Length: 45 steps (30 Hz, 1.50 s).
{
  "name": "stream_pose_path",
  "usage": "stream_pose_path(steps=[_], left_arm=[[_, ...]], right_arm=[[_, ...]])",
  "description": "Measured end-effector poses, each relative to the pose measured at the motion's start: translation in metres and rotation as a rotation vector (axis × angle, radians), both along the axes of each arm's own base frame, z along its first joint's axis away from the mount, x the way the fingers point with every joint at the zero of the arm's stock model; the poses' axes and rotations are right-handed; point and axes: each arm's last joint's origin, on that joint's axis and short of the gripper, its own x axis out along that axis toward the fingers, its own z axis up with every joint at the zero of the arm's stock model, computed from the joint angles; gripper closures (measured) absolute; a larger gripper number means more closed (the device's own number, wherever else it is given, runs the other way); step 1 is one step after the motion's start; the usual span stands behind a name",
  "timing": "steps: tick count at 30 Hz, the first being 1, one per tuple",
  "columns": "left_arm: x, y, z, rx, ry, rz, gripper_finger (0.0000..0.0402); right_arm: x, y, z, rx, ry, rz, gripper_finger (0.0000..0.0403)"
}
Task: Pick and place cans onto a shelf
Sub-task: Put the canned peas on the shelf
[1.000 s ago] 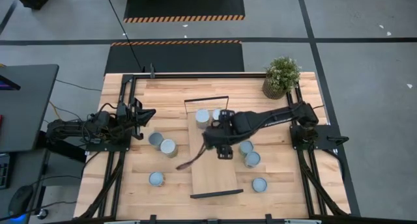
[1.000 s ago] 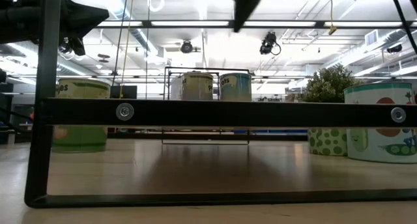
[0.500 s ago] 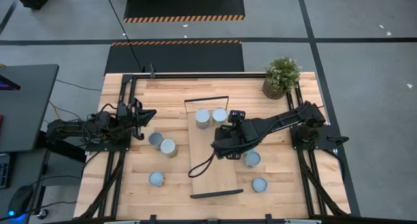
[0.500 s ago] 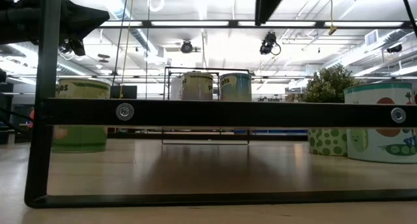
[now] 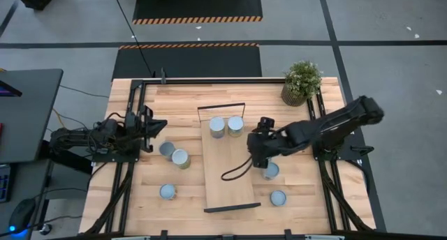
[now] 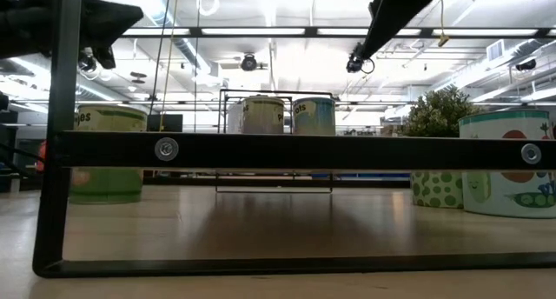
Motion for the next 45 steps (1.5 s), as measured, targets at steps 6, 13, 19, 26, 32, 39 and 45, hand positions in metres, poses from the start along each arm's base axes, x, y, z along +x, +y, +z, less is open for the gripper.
stream_pose_path(steps=[6,13,19,26,32,39,45], left_arm=[[0.000,0.004,-0.001,-0.041,0.011,0.146,0.0282],[0.002,0.007,0.019,-0.058,0.155,0.238,0.0202],[0.005,0.010,0.039,-0.066,0.281,0.378,0.0207],[0.010,0.009,0.061,-0.207,0.484,0.324,0.0199],[0.020,0.005,0.065,-0.295,0.677,0.232,0.0152],[0.034,-0.007,0.082,-0.471,0.862,-0.082,0.0147],[0.037,-0.022,0.102,-0.706,0.953,-0.226,0.0168]], right_arm=[[-0.021,-0.019,-0.019,-0.033,-0.147,0.080,0.0034],[-0.029,-0.047,-0.032,-0.127,-0.321,0.200,0.0034],[-0.027,-0.075,-0.030,-0.202,-0.497,0.324,0.0034],[-0.029,-0.092,-0.041,-0.097,-0.614,0.496,0.0034],[-0.032,-0.095,-0.050,-0.109,-0.625,0.537,0.0035],[-0.041,-0.102,-0.048,-0.179,-0.649,0.508,0.0035],[-0.052,-0.102,-0.048,-0.170,-0.672,0.504,0.0035]])
